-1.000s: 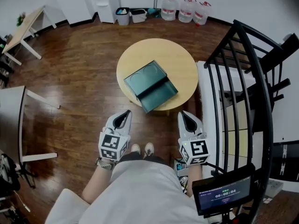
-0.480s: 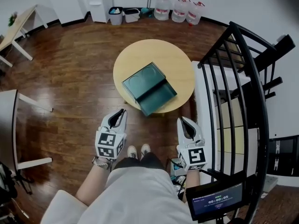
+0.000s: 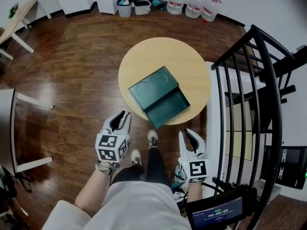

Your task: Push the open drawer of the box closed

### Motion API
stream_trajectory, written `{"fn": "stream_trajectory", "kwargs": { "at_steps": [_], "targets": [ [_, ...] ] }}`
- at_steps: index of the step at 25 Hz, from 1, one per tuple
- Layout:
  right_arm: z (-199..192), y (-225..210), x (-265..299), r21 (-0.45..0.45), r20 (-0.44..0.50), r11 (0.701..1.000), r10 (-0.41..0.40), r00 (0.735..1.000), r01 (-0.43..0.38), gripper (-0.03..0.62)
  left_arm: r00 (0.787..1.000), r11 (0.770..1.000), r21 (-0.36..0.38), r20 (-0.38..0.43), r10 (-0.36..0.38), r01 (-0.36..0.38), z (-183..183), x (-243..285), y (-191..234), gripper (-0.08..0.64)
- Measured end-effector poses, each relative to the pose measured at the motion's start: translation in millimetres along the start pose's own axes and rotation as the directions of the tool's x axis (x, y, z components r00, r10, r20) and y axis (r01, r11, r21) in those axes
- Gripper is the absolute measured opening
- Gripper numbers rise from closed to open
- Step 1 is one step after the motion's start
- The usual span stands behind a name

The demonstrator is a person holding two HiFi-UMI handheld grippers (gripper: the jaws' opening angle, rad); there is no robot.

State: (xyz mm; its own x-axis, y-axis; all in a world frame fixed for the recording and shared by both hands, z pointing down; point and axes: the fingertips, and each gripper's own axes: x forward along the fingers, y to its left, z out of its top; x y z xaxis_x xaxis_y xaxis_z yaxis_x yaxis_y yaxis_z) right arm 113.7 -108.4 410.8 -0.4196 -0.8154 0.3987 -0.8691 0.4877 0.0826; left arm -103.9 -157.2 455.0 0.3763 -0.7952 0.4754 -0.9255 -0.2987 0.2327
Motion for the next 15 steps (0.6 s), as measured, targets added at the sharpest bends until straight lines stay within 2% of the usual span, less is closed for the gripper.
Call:
{"fn": "stream_trajectory", "kwargs": {
  "at_steps": [2,6,8,11,15],
  "targets": [
    [-9.7,-4.8,12.7,-0.002,-0.034,1.0,0.009,0.999,-0.009,0.058,0.999,1.0,-0.021,-0.034,0.008,-0.009,-6.2,13.1,7.6,0.097],
    [-34.0,-14.9,36.7,-0.074,-0.132,0.997,0.023,0.991,-0.033,0.065,0.992,1.0,-0.03,-0.124,0.005,-0.009,-20.9,42.4,15.9,0.13],
    [-48.6,-17.6,47.1,-0.086,-0.18,0.995,0.032,0.983,-0.048,0.066,0.99,0.997,-0.08,-0.142,0.0,-0.011,-25.9,53.8,20.5,0.131],
    [-75.9,-11.9,54.8,-0.052,-0.268,0.995,0.064,0.961,-0.081,0.066,0.987,0.983,-0.185,-0.162,-0.015,-0.016,-35.9,61.4,23.1,0.13],
    [-110.7,-0.8,62.9,0.005,-0.376,0.993,0.108,0.92,-0.114,0.071,0.984,0.973,-0.23,-0.175,-0.029,-0.013,-41.9,67.1,22.3,0.13]
  ]
}}
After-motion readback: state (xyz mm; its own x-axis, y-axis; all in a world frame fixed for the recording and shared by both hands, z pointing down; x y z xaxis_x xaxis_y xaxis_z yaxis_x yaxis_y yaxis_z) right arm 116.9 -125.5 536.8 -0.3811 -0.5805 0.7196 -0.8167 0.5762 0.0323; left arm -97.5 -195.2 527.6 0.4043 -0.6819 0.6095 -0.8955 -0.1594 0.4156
